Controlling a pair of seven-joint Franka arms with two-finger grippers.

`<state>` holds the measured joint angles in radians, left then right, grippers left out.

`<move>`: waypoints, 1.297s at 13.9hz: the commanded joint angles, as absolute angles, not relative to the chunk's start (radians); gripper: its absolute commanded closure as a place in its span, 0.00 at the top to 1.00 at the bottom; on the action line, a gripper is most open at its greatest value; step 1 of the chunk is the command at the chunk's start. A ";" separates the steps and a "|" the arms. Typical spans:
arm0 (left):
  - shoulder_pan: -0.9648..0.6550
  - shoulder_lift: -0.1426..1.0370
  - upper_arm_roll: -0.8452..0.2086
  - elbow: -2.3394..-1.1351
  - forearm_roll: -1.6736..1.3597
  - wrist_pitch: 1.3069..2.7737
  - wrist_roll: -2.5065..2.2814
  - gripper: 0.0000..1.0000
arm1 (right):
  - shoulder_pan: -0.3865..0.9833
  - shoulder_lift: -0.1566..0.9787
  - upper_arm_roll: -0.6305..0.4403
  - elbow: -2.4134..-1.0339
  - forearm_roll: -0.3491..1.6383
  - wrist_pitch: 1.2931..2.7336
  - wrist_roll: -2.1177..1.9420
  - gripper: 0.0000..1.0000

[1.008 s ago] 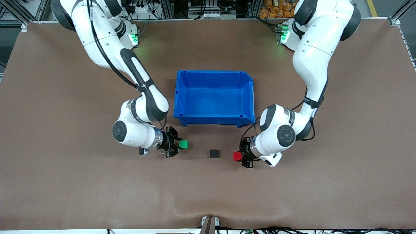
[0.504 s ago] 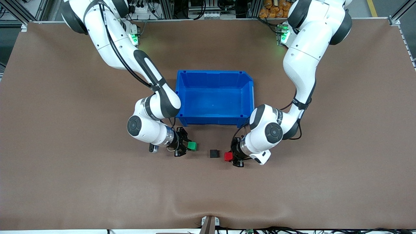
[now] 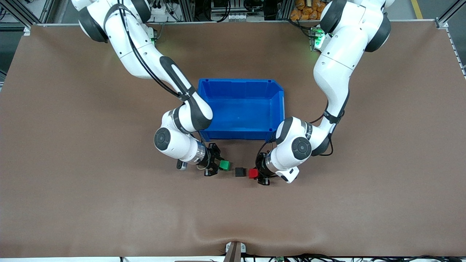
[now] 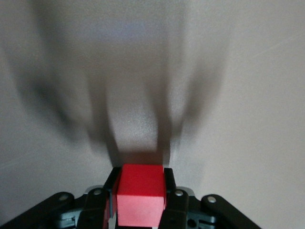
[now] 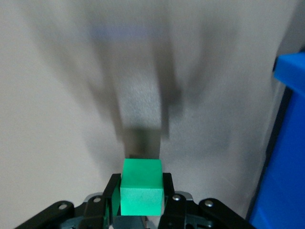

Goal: Attach green and red cubes to black cube
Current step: 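Press the green cube and red cube against the black cube with both grippers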

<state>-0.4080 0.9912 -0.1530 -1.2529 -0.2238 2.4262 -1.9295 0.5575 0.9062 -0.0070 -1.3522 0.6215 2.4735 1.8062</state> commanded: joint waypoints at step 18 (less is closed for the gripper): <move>-0.469 1.060 -0.129 -1.175 -0.224 2.480 -1.913 0.10 | 0.588 0.963 -0.044 -1.247 0.482 2.412 1.890 1.00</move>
